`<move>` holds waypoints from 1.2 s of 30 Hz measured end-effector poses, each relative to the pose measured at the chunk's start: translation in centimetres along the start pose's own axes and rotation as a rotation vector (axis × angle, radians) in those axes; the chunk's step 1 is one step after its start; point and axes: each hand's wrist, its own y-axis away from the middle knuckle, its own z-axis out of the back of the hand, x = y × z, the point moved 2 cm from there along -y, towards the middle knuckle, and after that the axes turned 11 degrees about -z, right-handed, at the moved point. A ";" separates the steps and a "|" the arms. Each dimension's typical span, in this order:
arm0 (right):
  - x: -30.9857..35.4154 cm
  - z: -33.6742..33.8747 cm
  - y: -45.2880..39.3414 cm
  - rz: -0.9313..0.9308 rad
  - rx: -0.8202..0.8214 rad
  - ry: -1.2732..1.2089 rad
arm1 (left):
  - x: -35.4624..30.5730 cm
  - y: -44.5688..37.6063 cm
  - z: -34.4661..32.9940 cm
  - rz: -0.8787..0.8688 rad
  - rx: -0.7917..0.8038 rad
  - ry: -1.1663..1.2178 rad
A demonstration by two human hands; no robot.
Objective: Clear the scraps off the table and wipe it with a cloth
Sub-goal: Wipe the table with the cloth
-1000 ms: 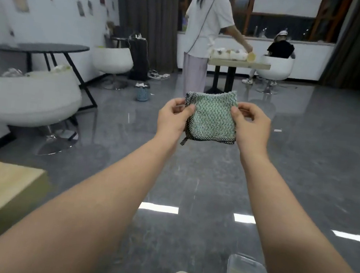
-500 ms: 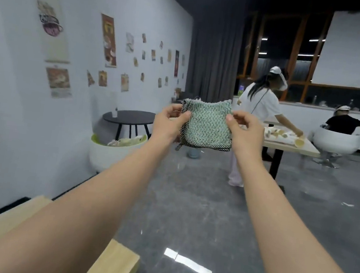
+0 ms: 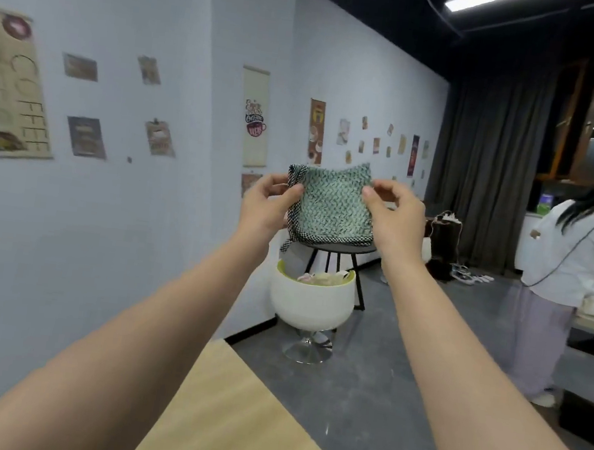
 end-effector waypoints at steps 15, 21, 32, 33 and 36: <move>-3.4 -18.4 3.2 -0.049 0.258 -0.073 | 4.4 -2.4 17.5 0.029 -0.165 -0.194; -9.3 -24.5 0.5 -0.093 0.355 -0.067 | 10.6 -4.7 19.6 0.087 -0.250 -0.213; -22.0 -35.6 -4.6 -0.178 0.579 -0.017 | 24.9 -8.8 23.2 0.253 -0.470 -0.254; -23.2 -36.5 -4.4 -0.199 0.598 -0.008 | 26.2 -8.8 23.8 0.276 -0.483 -0.260; -27.1 -38.7 -4.0 -0.264 0.631 0.020 | 30.3 -8.5 25.4 0.361 -0.491 -0.274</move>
